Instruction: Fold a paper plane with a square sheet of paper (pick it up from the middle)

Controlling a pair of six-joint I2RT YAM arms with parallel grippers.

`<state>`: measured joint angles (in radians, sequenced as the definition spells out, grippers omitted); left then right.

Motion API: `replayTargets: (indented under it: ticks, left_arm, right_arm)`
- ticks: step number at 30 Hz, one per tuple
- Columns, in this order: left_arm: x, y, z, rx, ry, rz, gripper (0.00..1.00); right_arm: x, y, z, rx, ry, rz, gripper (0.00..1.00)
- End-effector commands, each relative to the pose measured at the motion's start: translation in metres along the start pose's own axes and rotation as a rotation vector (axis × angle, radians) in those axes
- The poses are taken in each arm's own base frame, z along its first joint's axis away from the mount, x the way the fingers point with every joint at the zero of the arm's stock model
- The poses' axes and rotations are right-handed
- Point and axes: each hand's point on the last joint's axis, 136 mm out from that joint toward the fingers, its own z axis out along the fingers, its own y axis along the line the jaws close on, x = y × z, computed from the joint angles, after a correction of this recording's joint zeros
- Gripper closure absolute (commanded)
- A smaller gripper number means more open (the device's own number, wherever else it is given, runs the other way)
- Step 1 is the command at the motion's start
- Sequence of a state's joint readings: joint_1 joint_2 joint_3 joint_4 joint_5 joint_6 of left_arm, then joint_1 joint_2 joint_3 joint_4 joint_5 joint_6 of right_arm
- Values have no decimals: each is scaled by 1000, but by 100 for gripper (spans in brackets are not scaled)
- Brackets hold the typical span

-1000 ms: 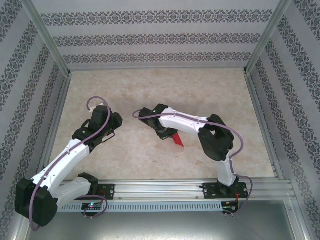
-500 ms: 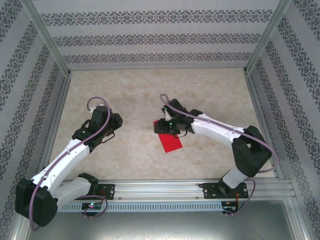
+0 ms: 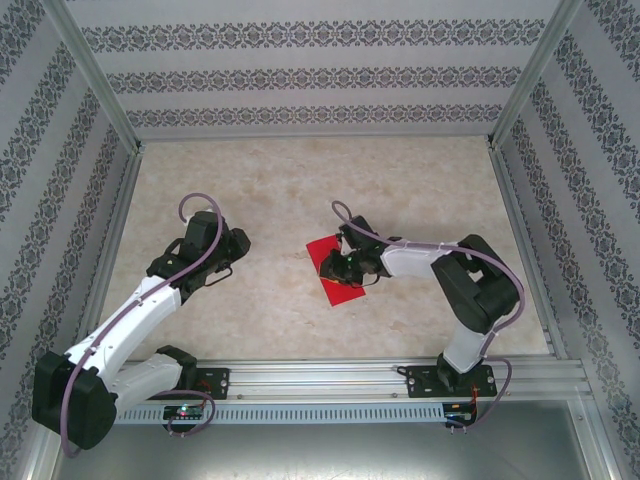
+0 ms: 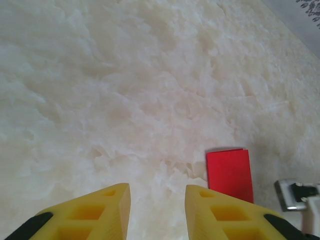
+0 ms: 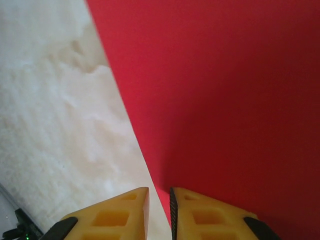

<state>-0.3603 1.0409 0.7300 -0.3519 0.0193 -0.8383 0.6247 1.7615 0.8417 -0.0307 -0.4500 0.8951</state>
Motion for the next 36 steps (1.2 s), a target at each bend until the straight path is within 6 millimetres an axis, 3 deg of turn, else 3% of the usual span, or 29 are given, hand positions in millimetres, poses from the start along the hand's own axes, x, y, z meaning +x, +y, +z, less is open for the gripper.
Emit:
replayTargets:
  ticks: [1, 9, 12, 14, 18, 21, 26, 30, 33, 36]
  left_arm:
    - [2, -3, 3, 14, 8, 11, 64]
    - [8, -5, 8, 23, 40, 9, 63]
    - [11, -8, 11, 38, 57, 7, 63]
    - [13, -11, 13, 51, 72, 11, 63]
    - [17, -26, 18, 106, 122, 35, 62]
    - [22, -43, 24, 162, 176, 51, 62]
    - [41, -78, 39, 236, 273, 105, 65]
    - [65, -102, 60, 241, 373, 170, 68]
    - [86, -111, 79, 213, 455, 205, 72]
    - [101, -117, 96, 207, 514, 230, 76]
  right_arm:
    - [2, -7, 18, 2, -21, 97, 80]
    - [9, -40, 40, 26, -110, 379, 81]
    - [6, -33, 43, -68, -148, 435, 81]
    - [1, -15, 42, -142, -156, 393, 82]
    - [-9, 21, 19, -214, -204, 256, 80]
    - [-15, 31, -9, -190, -267, 166, 75]
    - [-23, -1, -49, -38, -366, 139, 68]
    - [-21, -31, -69, 22, -393, 160, 65]
    - [-19, -39, -74, 17, -374, 151, 60]
    - [-15, -33, -67, -4, -287, 106, 58]
